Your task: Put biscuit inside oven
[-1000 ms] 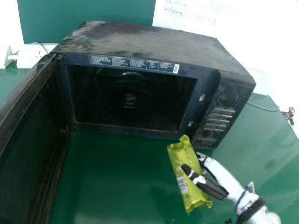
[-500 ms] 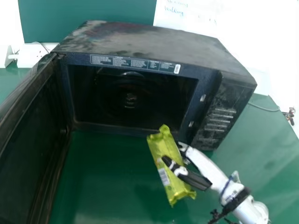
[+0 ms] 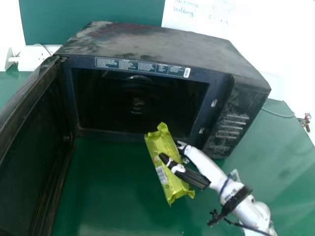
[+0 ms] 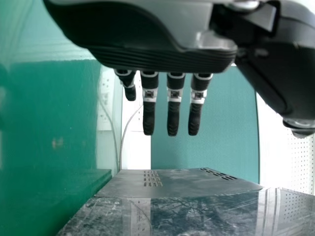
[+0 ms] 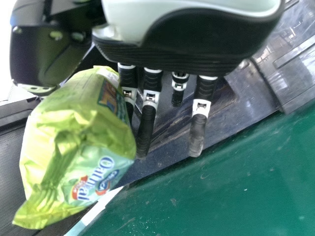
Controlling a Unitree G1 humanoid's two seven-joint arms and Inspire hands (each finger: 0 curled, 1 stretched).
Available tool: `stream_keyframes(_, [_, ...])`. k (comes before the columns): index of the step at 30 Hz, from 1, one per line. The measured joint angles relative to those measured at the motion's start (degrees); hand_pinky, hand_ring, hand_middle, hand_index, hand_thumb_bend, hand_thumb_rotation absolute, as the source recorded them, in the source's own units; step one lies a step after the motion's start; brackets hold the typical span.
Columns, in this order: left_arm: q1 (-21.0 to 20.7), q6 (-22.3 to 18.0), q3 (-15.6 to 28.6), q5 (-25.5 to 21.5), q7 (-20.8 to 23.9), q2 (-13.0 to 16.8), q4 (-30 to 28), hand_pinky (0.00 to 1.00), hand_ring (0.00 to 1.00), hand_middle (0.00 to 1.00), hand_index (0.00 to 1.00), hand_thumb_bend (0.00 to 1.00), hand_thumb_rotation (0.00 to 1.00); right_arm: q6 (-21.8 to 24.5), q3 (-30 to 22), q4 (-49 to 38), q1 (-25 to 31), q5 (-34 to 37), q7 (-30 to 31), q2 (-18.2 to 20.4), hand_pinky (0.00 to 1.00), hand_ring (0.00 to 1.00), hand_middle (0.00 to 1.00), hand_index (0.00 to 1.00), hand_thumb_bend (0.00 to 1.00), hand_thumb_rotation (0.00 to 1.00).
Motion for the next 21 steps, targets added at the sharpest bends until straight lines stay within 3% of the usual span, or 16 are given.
stream_keyframes(15, [0.15,0.04,0.02,-0.32,-0.35,-0.02,-0.26,0.71,0.79,0.82,0.8,0.74,0.69,-1.23,5.7,10.1,-12.36,-6.79,-3.9,4.17,0.39,0.46,0.49,0.3,0.47,0.0])
stream_keyframes(21, [0.17,0.03,0.02,-0.52,-0.45,-0.11,-0.31,0.71,0.78,0.81,0.79,0.68,0.64,-3.96,7.58,17.41,-18.65,-9.25,-6.52,6.03,0.39,0.46,0.49,0.29,0.47,0.0])
